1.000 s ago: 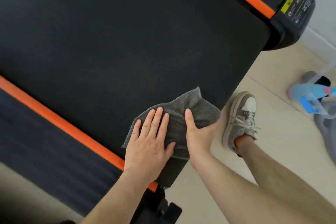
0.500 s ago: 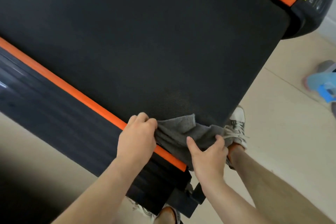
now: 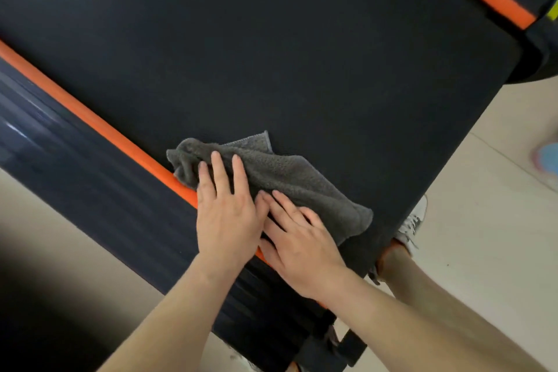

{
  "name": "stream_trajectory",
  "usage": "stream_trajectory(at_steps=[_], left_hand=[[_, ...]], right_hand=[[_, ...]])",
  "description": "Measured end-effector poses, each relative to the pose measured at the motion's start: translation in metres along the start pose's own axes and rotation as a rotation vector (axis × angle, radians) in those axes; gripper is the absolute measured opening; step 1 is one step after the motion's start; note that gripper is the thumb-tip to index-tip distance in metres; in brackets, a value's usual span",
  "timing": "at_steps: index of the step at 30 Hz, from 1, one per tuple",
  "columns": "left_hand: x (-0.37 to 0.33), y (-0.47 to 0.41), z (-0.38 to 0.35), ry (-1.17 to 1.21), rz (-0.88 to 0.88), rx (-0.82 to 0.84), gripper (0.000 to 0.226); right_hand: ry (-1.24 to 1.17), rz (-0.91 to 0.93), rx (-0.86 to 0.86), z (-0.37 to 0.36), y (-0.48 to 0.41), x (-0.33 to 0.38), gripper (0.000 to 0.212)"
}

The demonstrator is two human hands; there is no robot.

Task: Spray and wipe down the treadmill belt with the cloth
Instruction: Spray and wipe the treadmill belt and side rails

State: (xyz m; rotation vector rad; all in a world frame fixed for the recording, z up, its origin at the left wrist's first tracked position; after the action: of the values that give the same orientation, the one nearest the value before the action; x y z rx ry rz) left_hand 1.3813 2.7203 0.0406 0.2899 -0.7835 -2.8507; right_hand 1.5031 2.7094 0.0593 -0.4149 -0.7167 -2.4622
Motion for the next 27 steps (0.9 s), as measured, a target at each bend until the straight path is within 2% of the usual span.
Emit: stream_trajectory(at_steps=[2,5,8,11,12,14,17,19,21,23,27], left_hand=[[-0.013,-0.001,-0.007,0.016,0.033,0.012,0.076],[-0.051,-0.014,0.023,0.167,0.019,-0.159,0.073],[-0.098,-0.043,0.037,0.17,-0.212,-0.231,0.065],[-0.13,-0.085,0.056,0.177,-0.241,-0.241,0.064],[-0.13,-0.093,0.059,0.182,-0.216,-0.244,0.063],[-0.114,-0.096,0.061,0.17,-0.159,-0.244,0.061],[-0.073,-0.068,0.05,0.077,-0.098,-0.191,0.063],[-0.051,-0.049,0.043,0.015,-0.062,-0.132,0.066],[-0.05,-0.052,0.044,-0.005,-0.037,-0.108,0.069],[-0.076,-0.072,0.052,0.007,-0.059,-0.102,0.07],[-0.181,-0.13,0.075,0.072,-0.215,-0.123,0.069]], right_hand=[[0.095,0.023,0.003,0.002,0.003,-0.023,0.052],[0.243,-0.03,-0.059,0.035,-0.008,-0.077,0.057],[0.286,-0.253,-0.119,0.079,-0.029,-0.141,0.062],[0.202,-0.48,-0.19,0.1,-0.044,-0.178,0.065],[0.165,-0.491,-0.194,0.097,-0.047,-0.169,0.066],[0.128,-0.378,-0.12,0.076,-0.047,-0.13,0.065],[0.184,-0.065,-0.051,0.053,-0.038,-0.084,0.06],[0.225,0.099,-0.03,0.056,-0.045,-0.092,0.058],[0.284,0.171,-0.03,0.072,-0.057,-0.122,0.058],[0.321,0.098,-0.077,0.1,-0.073,-0.164,0.06],[0.335,-0.167,-0.19,0.16,-0.092,-0.252,0.063]])
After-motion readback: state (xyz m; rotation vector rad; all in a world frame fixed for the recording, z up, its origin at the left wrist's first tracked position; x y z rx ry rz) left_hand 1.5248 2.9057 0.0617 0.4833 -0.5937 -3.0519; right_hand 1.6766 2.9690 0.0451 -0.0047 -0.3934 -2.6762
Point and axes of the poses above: each hand's wrist, its own y-axis away from the middle knuckle, its own z-axis out of the back of the hand, x = y × z, the point moved 8 cm from there along -y, towards the middle knuckle, and after that the axes turned 6 degrees about -z, right-handed, at the moved point
